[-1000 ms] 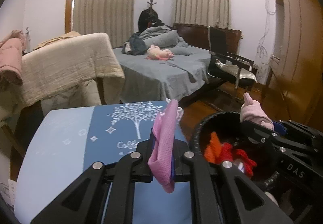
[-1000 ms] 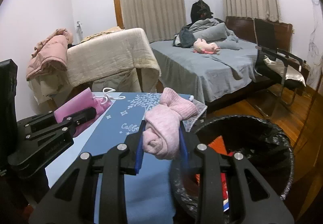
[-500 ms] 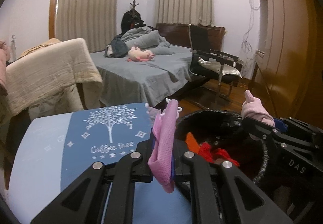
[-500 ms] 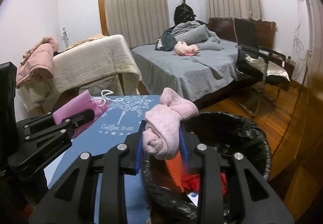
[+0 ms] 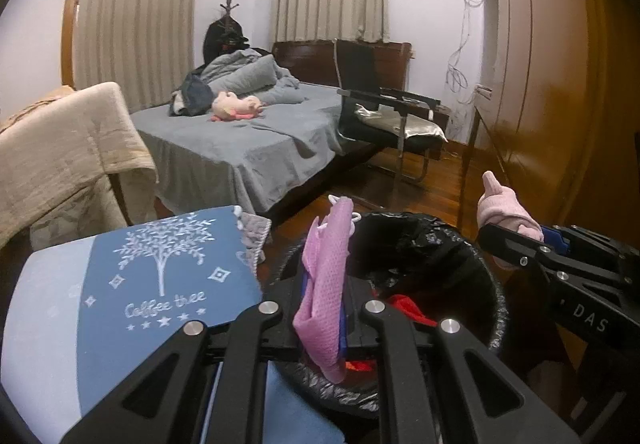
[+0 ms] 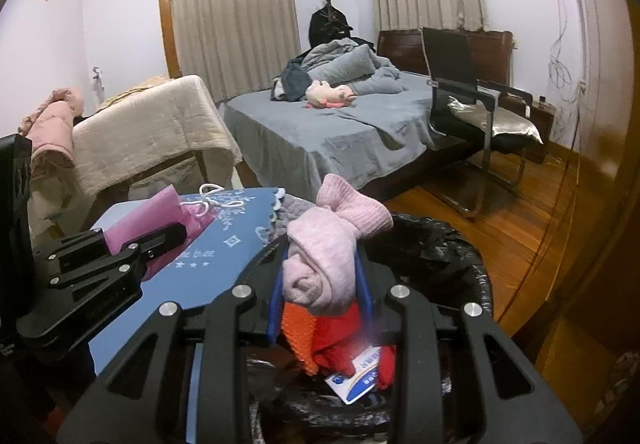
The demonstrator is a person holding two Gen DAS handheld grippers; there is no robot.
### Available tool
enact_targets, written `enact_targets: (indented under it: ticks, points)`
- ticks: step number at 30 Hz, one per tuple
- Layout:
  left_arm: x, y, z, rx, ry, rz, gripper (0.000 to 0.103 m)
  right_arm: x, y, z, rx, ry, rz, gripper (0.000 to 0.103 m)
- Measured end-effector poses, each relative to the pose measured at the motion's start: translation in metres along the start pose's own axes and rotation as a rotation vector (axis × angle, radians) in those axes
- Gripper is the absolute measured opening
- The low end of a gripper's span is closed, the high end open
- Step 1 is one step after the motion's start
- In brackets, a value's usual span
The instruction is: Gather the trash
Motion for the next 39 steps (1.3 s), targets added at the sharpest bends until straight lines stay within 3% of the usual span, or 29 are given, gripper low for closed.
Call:
enact_targets:
  ticks: [23,25,27,29,31,33,35,39]
  points:
    - [-0.003,-0.055,-0.086,-0.126,0.07,-0.049,0.012,-0.023,-0.075,-0.047,-0.119,0.09,-0.071,0.029]
    - [-0.006,-0.058,-0.091,-0.145,0.086,-0.047,0.016,-0.024,-0.079,-0.053,-0.125,0.098,-0.073,0.031]
    - [-0.008,-0.061,-0.096,-0.185,0.113,-0.027,0.042,-0.027,-0.085,-0.057,-0.153,0.108,-0.07,0.04]
    - [-0.01,-0.059,-0.098,-0.201,0.123,-0.002,0.053,-0.029,-0.09,-0.059,-0.171,0.114,-0.077,0.05]
    - [-0.01,-0.054,-0.096,-0.203,0.12,0.01,0.059,-0.029,-0.092,-0.059,-0.177,0.109,-0.082,0.058]
    - [-0.008,-0.05,-0.093,-0.195,0.114,0.016,0.066,-0.028,-0.094,-0.058,-0.195,0.104,-0.076,0.079]
    - [-0.005,-0.043,-0.089,-0.177,0.104,0.019,0.072,-0.028,-0.095,-0.054,-0.215,0.095,-0.073,0.09]
    - [0.003,-0.026,-0.078,-0.125,0.072,0.022,0.087,-0.027,-0.094,-0.048,-0.207,0.096,-0.085,0.096]
Point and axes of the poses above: each gripper's, at about its wrist camera, not at the fingertips, and z roughly against the way its jaws point, y to its left, x to its top, the point moved 10 cm from there along -z, roughly the way its jaws point, and after that the axes turned 6 degrees about x, right-handed, at the moved point
